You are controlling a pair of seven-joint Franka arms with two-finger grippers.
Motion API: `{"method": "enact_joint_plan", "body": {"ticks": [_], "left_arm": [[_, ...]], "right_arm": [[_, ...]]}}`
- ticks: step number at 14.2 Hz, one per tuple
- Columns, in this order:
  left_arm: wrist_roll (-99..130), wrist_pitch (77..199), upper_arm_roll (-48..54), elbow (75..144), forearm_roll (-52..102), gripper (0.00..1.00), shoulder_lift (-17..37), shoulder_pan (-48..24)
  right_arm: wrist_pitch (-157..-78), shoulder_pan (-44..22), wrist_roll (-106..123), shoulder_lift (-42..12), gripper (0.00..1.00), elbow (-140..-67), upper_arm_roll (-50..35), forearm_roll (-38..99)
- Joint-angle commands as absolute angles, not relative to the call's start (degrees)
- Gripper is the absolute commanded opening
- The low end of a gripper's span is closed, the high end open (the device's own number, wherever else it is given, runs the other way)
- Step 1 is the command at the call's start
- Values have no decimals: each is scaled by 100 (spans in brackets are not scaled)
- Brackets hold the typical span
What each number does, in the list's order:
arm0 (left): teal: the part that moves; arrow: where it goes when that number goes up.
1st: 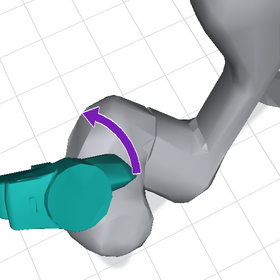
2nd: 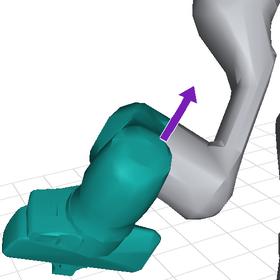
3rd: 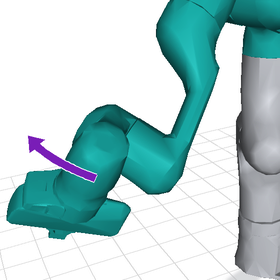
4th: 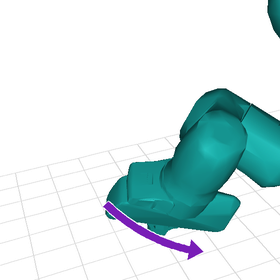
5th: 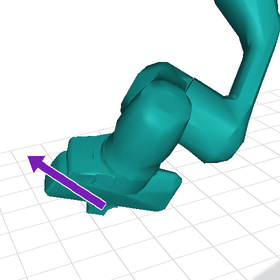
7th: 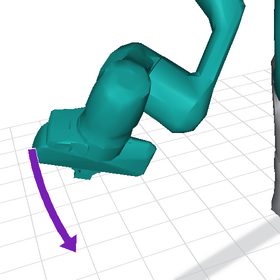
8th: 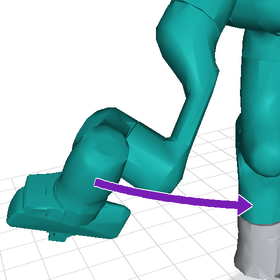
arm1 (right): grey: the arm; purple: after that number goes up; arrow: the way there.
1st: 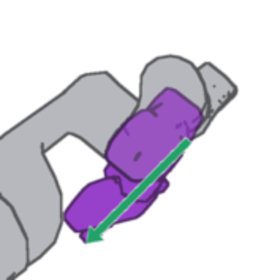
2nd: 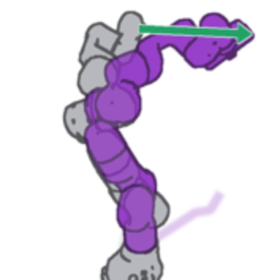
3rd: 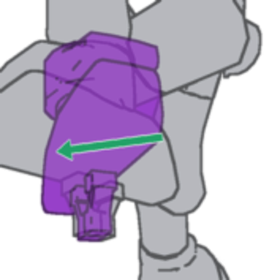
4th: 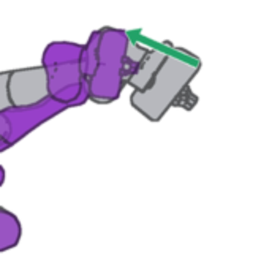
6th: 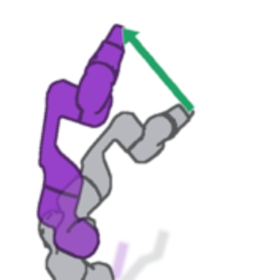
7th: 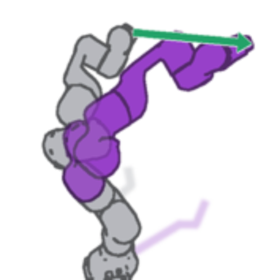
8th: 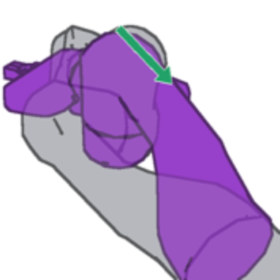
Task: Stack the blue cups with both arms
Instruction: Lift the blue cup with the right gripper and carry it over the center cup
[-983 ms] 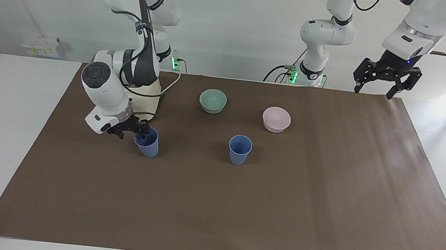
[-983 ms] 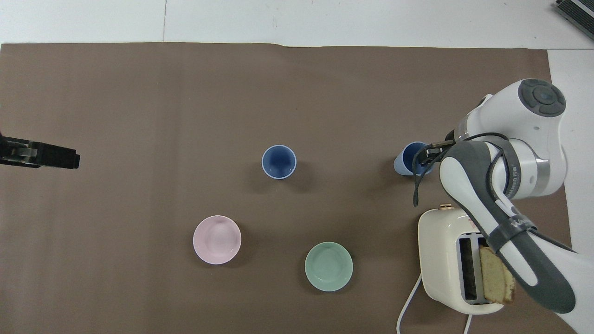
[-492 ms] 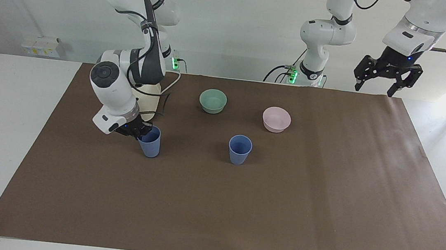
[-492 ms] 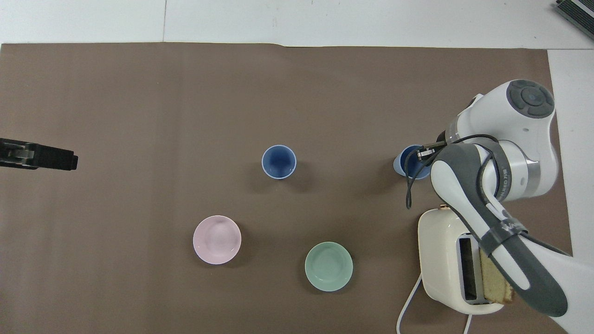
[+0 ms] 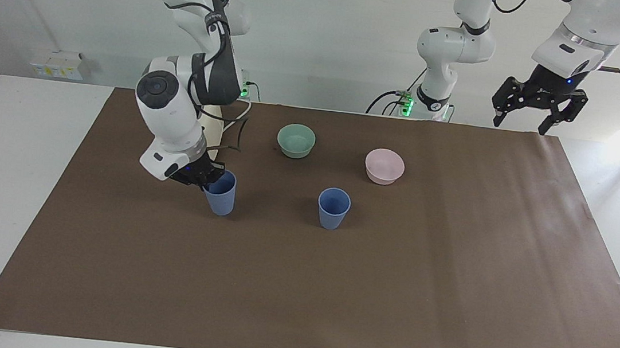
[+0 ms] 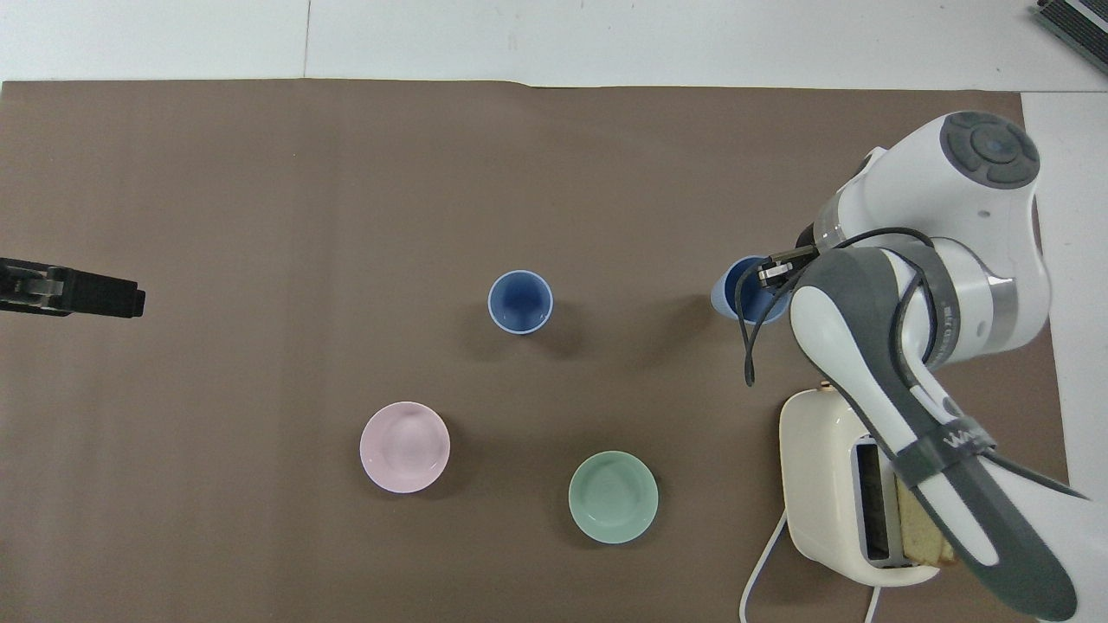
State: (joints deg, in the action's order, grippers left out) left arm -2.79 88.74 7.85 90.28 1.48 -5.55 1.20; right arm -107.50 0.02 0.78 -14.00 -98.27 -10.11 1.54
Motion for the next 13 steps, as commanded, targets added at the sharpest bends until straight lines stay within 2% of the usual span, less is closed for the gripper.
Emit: {"method": "enact_joint_plan", "body": {"ticks": [1, 5, 9, 13], "left_arm": [[-334, 8771, 809, 9035, 220, 100, -615, 193], [-334, 8771, 809, 9035, 220, 100, -615, 185], [-334, 8771, 809, 9035, 220, 100, -615, 185], [-334, 8771, 809, 9035, 220, 100, -615, 185]], "right_arm": [[-10039, 70, -8, -1371, 0, -9098, -1090, 483], [-9686, -236, -499, -1388, 0, -8614, -1230, 396], [-9782, -825, -1475, -1467, 0, -8325, -1222, 203], [-9844, -1326, -2153, -1818, 0, -7683, -1213, 193]]}}
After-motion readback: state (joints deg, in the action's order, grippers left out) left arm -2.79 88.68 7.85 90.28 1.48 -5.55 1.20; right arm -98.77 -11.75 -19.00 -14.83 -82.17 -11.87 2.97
